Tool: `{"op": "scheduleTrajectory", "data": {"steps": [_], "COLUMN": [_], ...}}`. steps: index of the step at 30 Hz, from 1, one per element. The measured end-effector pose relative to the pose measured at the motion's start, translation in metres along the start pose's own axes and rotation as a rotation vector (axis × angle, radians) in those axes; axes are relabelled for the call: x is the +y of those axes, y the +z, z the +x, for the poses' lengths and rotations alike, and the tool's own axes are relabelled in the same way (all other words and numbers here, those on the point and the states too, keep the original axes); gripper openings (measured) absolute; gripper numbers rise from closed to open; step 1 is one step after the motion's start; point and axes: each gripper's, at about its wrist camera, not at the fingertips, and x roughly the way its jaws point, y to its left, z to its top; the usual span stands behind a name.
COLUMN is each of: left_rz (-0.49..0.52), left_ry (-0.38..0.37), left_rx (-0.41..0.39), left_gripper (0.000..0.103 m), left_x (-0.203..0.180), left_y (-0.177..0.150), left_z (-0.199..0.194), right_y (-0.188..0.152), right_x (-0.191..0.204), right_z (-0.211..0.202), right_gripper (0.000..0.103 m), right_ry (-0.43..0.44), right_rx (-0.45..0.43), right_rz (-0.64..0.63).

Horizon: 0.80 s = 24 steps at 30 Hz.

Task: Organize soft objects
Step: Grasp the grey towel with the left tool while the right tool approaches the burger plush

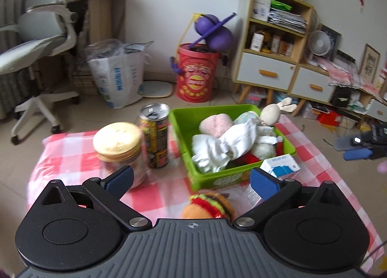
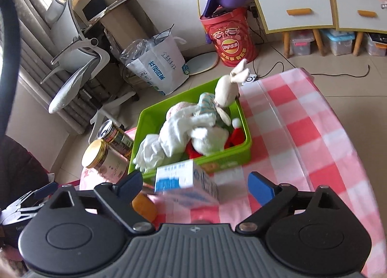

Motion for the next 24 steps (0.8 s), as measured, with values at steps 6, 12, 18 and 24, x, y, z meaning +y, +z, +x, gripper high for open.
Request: {"op": "scheduleTrajectory", "data": {"steps": [6, 12, 18, 24], "left_rz": [-0.049, -0.092, -0.096, -0.032], "left_ry": [0.024, 0.051, 0.076, 0.049], "left_rx": [0.013, 0.04, 0.036, 0.118], "left_gripper": [0.098, 0.098, 0.098, 0.098], "left_x": [0.012, 0.022, 0.028, 0.031], "left_y": [-0.025, -0.057, -0.087, -0.106], "left_z": [-0.023, -0.038, -0.036, -0.016], "right_y": [-0.032, -0.063, -0.089, -0.116], "right_x": [0.007, 0.015, 0.021, 0.039], "right_z": [-0.014, -0.015, -0.006, 0.012], "right_gripper": [0.072, 0.072, 0.073, 0.074], "right_ry": [-0.026, -0.008, -0.022, -0.045], "right_rx": [-0.005, -0.002, -0.033, -0.051], "right_rz": [-0.017, -0.022, -0.052, -0.193]}}
